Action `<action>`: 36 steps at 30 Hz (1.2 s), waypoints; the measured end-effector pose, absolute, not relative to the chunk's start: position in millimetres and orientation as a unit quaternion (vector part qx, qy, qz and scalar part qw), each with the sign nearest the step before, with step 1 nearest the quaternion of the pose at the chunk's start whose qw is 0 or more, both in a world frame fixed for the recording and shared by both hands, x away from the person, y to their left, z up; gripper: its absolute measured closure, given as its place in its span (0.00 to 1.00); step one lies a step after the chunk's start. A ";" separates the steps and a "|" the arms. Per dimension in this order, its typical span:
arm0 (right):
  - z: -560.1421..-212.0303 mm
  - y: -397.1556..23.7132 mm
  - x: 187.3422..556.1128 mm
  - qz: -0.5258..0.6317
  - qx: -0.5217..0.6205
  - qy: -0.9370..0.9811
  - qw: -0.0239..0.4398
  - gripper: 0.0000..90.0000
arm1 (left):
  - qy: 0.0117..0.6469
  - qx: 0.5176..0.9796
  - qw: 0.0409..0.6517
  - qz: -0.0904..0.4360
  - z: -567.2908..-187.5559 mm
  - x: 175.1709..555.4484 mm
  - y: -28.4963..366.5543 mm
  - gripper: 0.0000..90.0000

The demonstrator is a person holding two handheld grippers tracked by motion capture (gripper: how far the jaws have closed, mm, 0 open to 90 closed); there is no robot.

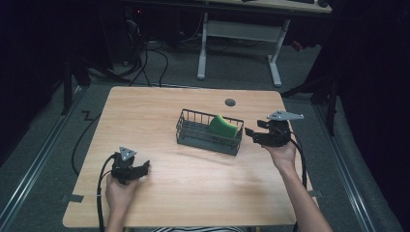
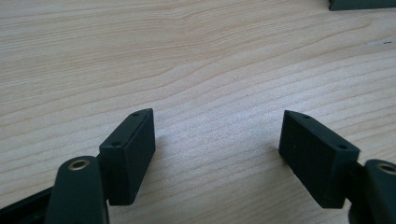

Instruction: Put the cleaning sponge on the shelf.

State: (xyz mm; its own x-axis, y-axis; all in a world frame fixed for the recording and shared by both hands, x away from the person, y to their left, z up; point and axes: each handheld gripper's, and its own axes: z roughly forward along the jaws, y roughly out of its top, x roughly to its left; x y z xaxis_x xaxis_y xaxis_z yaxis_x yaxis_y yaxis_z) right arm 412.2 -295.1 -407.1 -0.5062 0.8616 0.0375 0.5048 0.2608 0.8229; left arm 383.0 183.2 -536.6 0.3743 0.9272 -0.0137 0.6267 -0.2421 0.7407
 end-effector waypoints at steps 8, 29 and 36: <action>-414.1 -313.0 401.4 0.413 0.470 0.748 0.222 0.45 | 0.514 0.756 0.340 0.222 -536.7 383.0 183.1 0.31; -444.3 -342.1 362.9 0.430 0.496 0.722 0.217 0.45 | 0.514 0.756 0.340 0.222 -536.7 383.0 183.2 0.31; -461.0 -344.0 350.5 0.433 0.501 0.719 0.211 0.45 | 0.514 0.756 0.339 0.222 -536.6 383.0 183.2 0.31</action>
